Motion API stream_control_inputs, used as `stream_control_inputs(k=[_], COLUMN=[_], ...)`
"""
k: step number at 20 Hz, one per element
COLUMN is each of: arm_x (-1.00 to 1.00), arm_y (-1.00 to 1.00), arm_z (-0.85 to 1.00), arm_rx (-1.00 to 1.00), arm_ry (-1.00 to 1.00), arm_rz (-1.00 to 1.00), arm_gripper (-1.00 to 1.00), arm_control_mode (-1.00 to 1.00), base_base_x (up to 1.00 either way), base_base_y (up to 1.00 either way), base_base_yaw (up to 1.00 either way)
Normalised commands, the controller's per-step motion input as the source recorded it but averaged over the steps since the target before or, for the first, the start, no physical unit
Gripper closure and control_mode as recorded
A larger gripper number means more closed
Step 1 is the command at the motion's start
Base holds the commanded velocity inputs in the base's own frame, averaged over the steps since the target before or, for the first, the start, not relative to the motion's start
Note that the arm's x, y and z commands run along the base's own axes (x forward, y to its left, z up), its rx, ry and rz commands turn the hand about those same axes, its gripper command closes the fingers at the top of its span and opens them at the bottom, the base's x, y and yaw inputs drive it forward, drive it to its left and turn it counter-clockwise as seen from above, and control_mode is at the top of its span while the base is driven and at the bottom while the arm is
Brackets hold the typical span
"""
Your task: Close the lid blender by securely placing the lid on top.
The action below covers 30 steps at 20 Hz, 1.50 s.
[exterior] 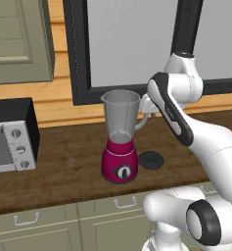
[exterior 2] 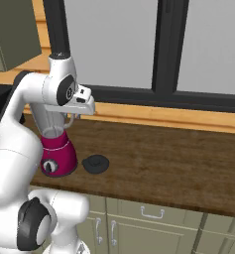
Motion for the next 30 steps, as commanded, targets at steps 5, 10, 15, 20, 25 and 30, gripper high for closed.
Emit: stream_control_inputs(k=[5, 10, 15, 20, 25, 30], arm_x=[-0.09, -0.26, -0.35, -0.35, -0.05, 0.00], arm_y=[-0.04, -0.24, -0.21, -0.07, -0.10, -0.03], arm_z=[0.00, -0.08, -0.14, -0.22, -0.53, -0.56], arm_rx=[0.00, 0.00, 0.00, -0.03, 0.00, 0.00], arm_ry=[0.00, 0.00, 0.00, 0.00, 0.00, 0.00], arm_rz=[0.00, 0.00, 0.00, 0.00, 0.01, 0.02], arm_gripper=[-1.00, -1.00, -1.00, -1.00, -1.00, -1.00], arm_control_mode=[-1.00, -1.00, -1.00, -1.00, -1.00, -1.00], base_base_x=[0.00, 0.00, 0.00, 0.00, 0.00, 0.00], base_base_y=[0.00, 0.00, 0.00, 0.00, 0.00, 0.00], base_base_yaw=[0.00, 0.00, 0.00, 0.00, 0.00, 0.00])
